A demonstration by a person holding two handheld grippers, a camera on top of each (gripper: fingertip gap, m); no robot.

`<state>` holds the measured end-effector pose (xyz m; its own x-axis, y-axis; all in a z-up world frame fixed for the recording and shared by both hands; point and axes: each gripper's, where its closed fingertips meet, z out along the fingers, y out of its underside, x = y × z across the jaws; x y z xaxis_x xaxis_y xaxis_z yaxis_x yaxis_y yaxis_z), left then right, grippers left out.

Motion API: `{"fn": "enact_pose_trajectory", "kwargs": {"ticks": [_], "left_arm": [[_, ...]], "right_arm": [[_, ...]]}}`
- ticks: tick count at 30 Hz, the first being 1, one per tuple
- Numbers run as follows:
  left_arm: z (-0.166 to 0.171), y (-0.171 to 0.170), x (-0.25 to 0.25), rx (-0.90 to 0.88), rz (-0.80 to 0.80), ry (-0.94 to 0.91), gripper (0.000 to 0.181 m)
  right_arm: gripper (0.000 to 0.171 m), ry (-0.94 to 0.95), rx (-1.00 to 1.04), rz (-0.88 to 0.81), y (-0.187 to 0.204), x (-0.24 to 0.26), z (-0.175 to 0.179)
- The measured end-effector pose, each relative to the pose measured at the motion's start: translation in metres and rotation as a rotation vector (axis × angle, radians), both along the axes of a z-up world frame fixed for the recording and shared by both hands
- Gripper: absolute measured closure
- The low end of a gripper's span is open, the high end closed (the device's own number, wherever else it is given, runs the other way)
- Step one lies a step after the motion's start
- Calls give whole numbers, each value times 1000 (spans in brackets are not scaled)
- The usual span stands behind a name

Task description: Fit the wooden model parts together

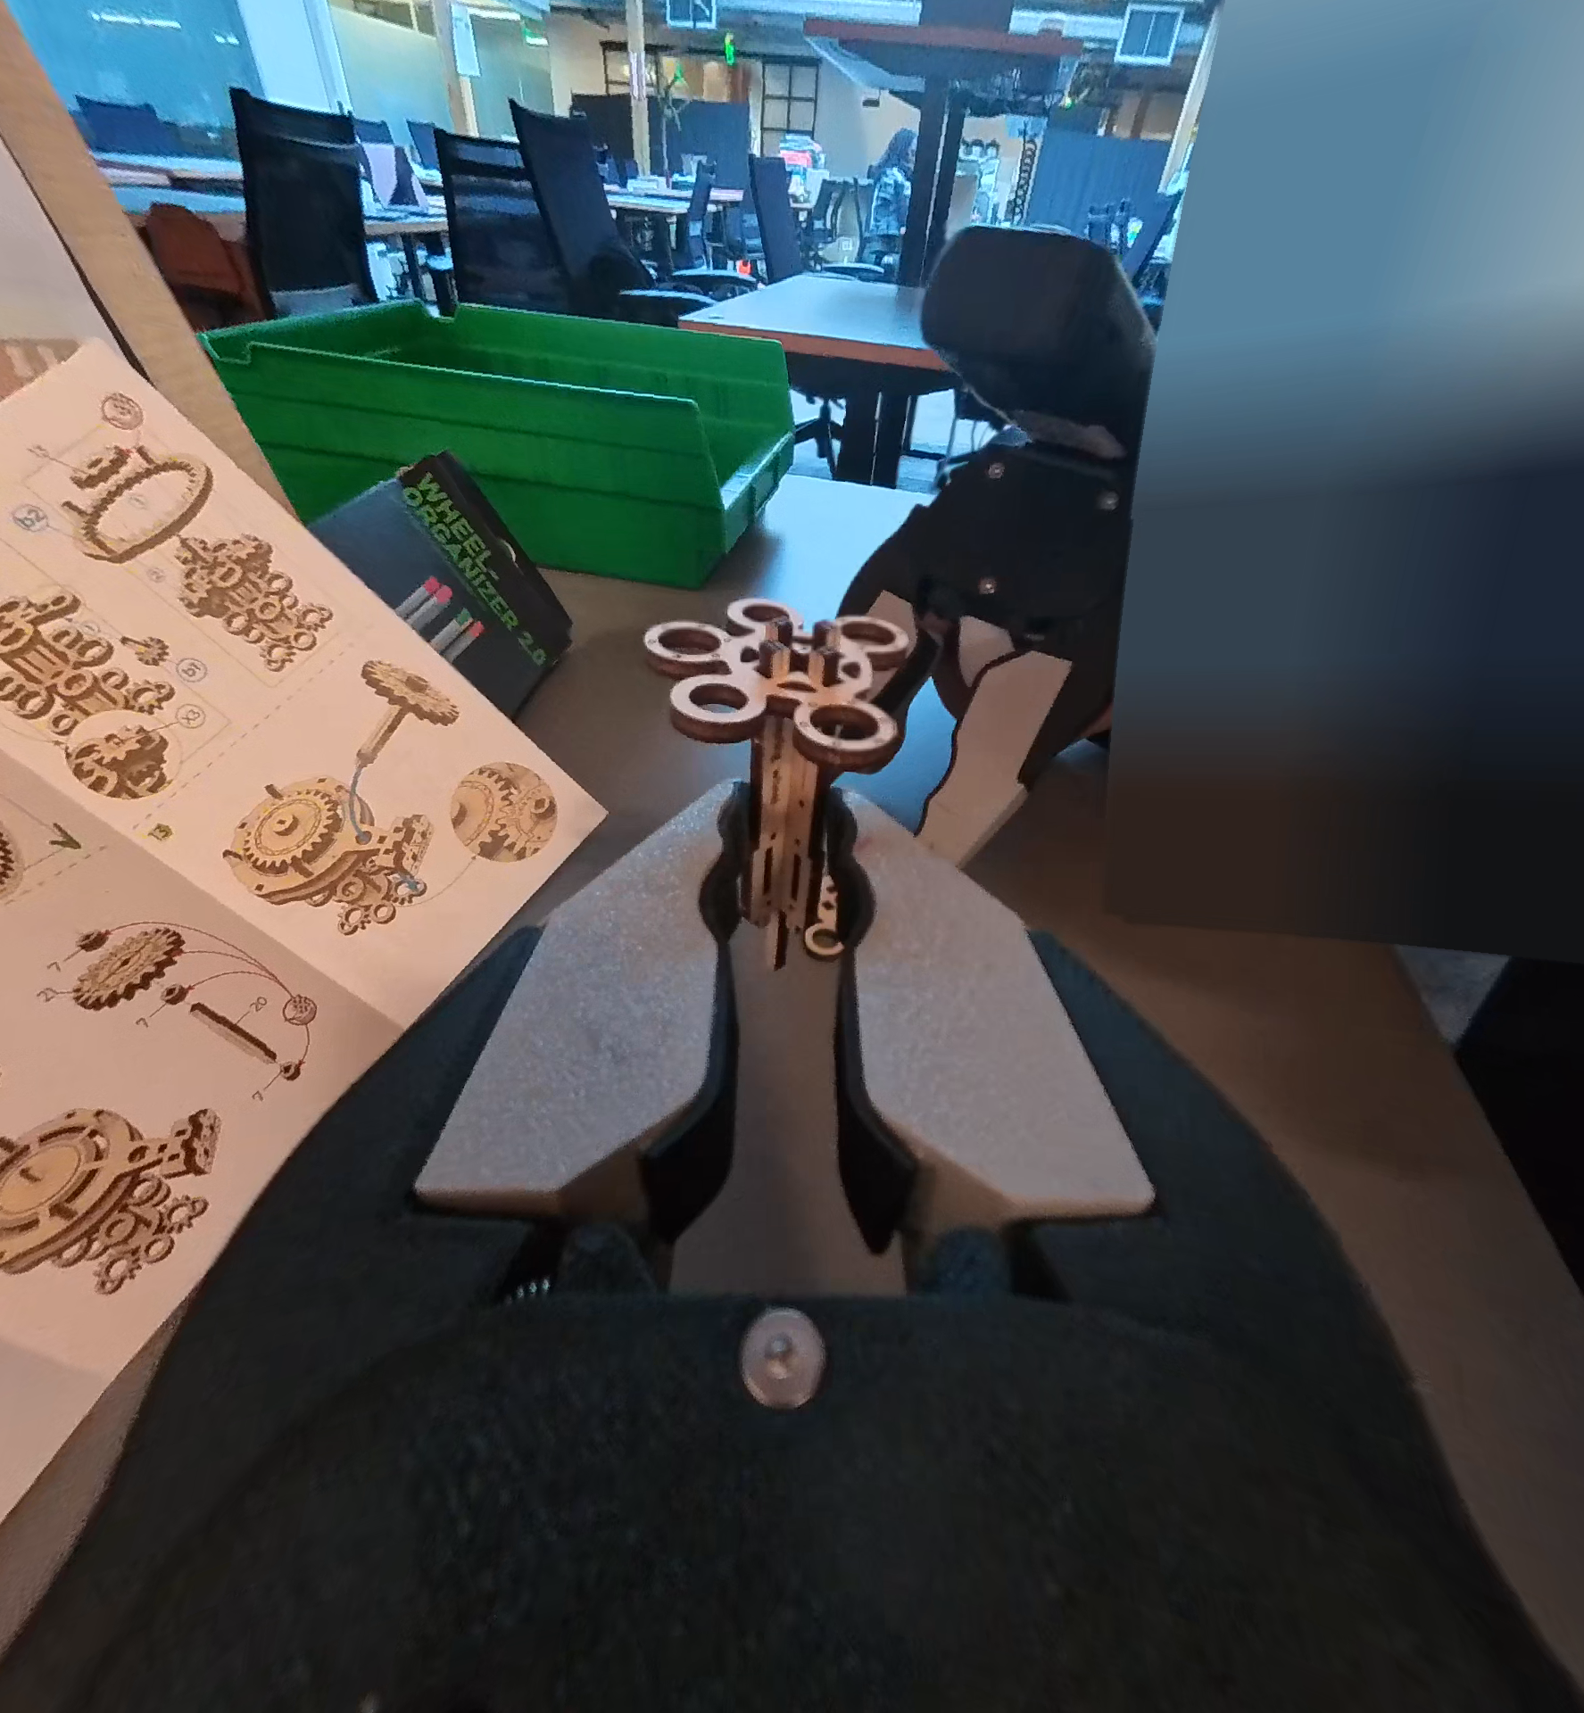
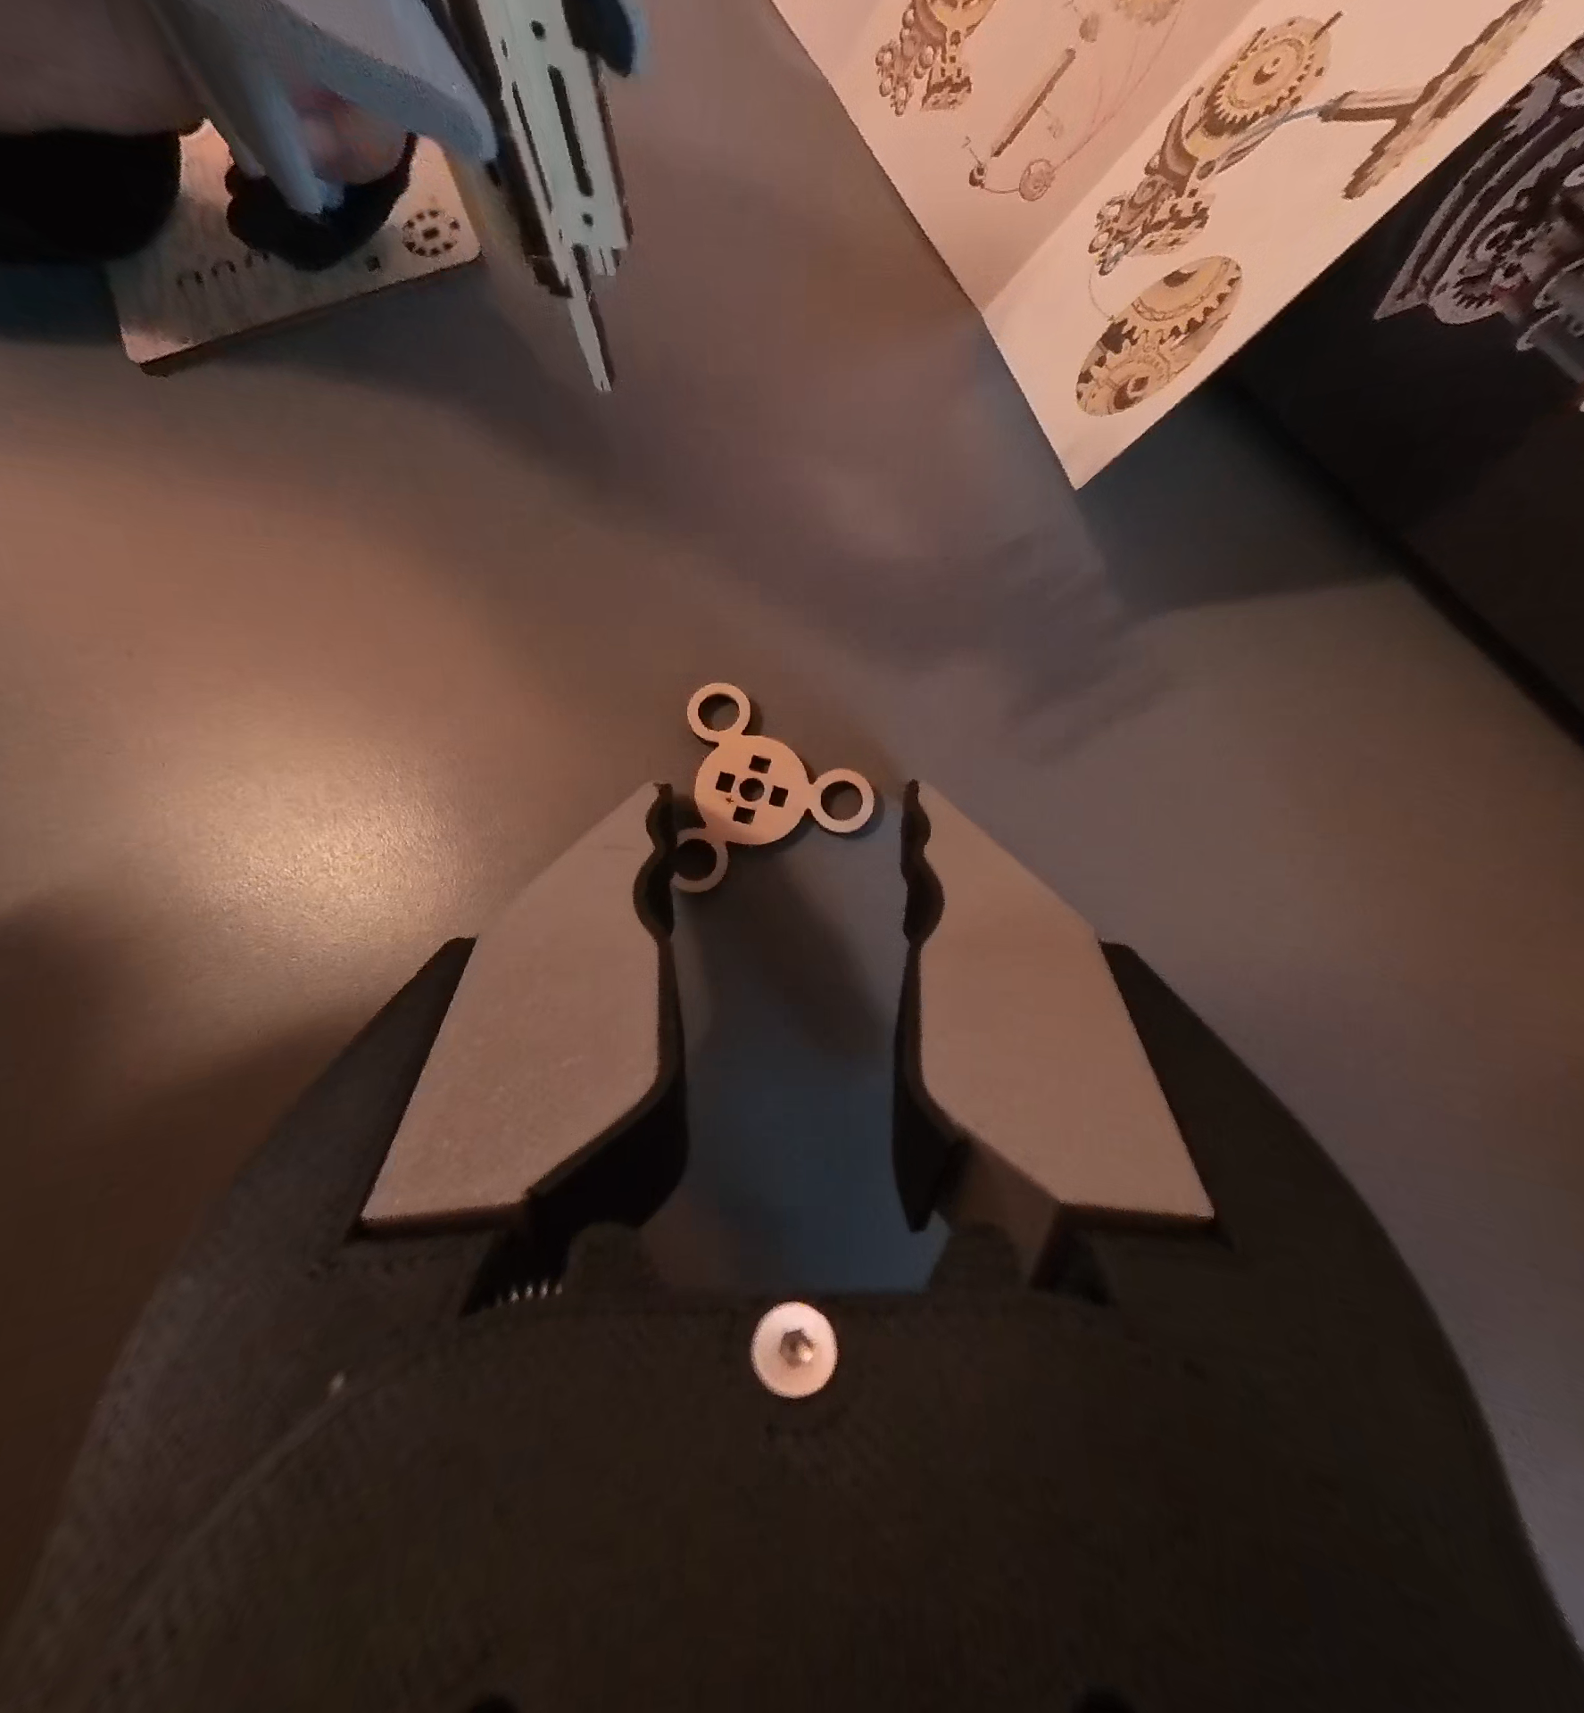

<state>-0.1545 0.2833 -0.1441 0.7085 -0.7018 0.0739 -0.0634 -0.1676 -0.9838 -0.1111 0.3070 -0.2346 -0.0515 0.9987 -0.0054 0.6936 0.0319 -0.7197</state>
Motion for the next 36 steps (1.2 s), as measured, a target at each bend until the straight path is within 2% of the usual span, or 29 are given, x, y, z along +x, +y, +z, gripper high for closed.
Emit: {"fn": "enact_pose_trajectory", "kwargs": {"ticks": [5, 12, 14, 25, 36], "left_arm": [[0, -1, 2, 0, -5, -1, 168], [-1, -1, 2, 1, -4, 8, 168], [-1, -1, 3, 0, -6, 10, 168], [-3, -3, 6, 0, -23, 30, 168], [-4, -3, 7, 1, -24, 43, 168]], "right_arm": [[133, -1, 34, 13, -3, -3, -1], [128, -3, 32, 2, -3, -1, -1], [136, 0, 34, -4, -2, -2, -1], [129, 5, 34, 34, -7, 0, -1], [136, 12, 51, 39, -10, -3, 0]]}}
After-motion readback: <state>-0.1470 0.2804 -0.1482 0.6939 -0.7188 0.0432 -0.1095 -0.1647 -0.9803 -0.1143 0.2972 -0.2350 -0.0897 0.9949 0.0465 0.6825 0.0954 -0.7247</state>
